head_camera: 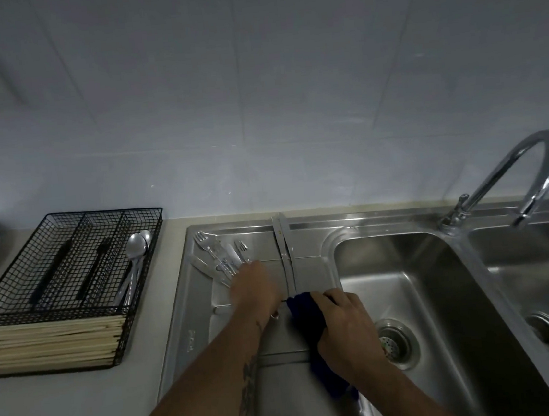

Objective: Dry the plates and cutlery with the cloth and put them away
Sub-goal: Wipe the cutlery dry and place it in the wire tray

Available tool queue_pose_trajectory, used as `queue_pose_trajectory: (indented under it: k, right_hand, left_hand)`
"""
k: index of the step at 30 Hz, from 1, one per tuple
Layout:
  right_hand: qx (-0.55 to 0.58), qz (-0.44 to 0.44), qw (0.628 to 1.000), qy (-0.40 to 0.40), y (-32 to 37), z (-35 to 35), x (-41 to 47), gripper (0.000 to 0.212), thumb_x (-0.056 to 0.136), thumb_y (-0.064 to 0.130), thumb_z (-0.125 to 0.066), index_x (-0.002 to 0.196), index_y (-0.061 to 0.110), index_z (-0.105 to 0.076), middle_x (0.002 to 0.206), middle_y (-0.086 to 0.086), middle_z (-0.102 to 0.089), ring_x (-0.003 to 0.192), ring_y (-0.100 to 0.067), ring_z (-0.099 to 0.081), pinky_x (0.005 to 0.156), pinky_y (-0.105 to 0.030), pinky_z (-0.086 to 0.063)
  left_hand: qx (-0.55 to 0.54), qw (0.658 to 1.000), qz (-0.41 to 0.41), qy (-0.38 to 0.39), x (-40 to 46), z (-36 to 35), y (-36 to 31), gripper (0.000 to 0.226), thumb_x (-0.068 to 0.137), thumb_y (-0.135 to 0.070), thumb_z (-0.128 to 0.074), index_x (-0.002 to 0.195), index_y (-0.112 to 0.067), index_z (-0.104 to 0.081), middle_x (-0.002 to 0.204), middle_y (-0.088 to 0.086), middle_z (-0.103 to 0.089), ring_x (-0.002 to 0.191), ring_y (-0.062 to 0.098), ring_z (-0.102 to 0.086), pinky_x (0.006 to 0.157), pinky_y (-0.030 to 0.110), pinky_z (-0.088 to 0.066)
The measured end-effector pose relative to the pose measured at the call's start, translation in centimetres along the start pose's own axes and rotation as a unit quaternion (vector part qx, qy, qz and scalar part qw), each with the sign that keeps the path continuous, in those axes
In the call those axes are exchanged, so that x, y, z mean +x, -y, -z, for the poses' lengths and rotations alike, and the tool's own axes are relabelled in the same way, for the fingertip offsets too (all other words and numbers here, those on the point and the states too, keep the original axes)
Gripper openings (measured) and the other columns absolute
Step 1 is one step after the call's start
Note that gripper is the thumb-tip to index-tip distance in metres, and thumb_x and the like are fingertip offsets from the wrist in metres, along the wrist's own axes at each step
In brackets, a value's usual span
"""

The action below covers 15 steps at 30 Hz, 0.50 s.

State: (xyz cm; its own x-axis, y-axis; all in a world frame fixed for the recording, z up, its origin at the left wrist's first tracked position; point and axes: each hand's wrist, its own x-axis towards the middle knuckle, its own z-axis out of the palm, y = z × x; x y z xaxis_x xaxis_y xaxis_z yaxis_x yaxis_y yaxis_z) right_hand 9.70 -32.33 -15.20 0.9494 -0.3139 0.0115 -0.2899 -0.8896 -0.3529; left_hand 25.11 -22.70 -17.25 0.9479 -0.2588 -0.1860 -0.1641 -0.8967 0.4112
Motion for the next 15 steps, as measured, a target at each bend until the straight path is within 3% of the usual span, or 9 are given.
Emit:
queue_pose_trajectory:
  k: [6, 10, 15]
  right_hand:
    - [0.011, 0.004, 1.000, 0.008, -1.3, 0.2, -0.4, 0.063, 0.074, 0.004, -0.057, 0.134, 0.022, -0.049, 0.123, 0.001, -0.054, 0.110, -0.023, -0.046, 0.094, -0.028, -0.040]
    - [0.021, 0.005, 1.000, -0.004, -1.5, 0.0, -0.3, 0.062, 0.068, 0.002, -0.060, 0.127, 0.021, -0.056, 0.113, 0.000, -0.058, 0.102, -0.025, -0.052, 0.086, -0.030, -0.043]
    - [0.022, 0.000, 1.000, -0.004, -1.5, 0.2, -0.2, 0.062, 0.073, 0.003, -0.058, 0.132, 0.022, -0.051, 0.121, 0.001, -0.055, 0.108, -0.023, -0.047, 0.091, -0.027, -0.040]
  left_hand:
    - [-0.005, 0.999, 0.044, -0.008, -0.1, -0.4, -1.3, 0.031, 0.087, -0.013, -0.056, 0.117, -0.006, -0.058, 0.120, 0.013, -0.057, 0.107, 0.029, -0.060, 0.086, 0.035, -0.052]
    - [-0.077, 0.993, 0.092, -0.012, -0.3, 0.1, -1.8, 0.025, 0.087, -0.007, -0.053, 0.112, -0.006, -0.060, 0.111, 0.011, -0.063, 0.101, 0.028, -0.063, 0.077, 0.035, -0.052]
    - [-0.134, 0.985, 0.109, -0.007, -0.8, 0.7, -1.9, 0.018, 0.085, -0.008, -0.054, 0.104, -0.008, -0.056, 0.096, 0.007, -0.062, 0.087, 0.024, -0.060, 0.064, 0.032, -0.044]
